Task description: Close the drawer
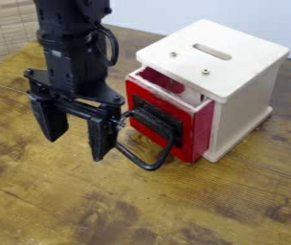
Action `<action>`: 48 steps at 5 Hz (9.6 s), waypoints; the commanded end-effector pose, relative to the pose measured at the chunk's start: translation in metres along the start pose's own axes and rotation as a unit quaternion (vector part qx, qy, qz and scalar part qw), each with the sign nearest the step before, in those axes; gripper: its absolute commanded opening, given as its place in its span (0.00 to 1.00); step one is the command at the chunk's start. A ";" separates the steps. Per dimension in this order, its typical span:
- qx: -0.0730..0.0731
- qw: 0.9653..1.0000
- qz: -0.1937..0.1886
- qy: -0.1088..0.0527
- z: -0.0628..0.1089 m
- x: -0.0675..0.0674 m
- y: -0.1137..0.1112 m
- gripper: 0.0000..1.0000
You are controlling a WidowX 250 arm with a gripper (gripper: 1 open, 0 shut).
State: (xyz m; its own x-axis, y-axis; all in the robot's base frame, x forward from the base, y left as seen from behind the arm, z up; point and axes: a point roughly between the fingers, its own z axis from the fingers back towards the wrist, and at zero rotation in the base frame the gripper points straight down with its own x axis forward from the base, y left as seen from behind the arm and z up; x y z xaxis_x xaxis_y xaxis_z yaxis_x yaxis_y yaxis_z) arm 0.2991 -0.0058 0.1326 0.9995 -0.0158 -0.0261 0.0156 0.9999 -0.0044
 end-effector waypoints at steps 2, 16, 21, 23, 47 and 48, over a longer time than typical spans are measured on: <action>-0.003 0.999 0.032 0.009 0.003 0.007 -0.003 1.00; -0.023 0.996 0.074 0.034 -0.055 0.034 -0.021 1.00; -0.033 0.997 0.069 0.030 -0.071 0.057 -0.044 1.00; -0.031 0.999 0.025 0.031 -0.067 0.066 -0.057 1.00; -0.022 0.997 0.076 -0.025 -0.049 0.079 -0.002 1.00; -0.020 0.996 0.082 -0.030 -0.048 0.084 0.015 1.00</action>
State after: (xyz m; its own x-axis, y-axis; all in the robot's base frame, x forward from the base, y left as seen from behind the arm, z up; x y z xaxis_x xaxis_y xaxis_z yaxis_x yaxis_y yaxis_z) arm 0.3609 -0.0341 0.0445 0.9918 0.0723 -0.1051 -0.0778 0.9957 -0.0501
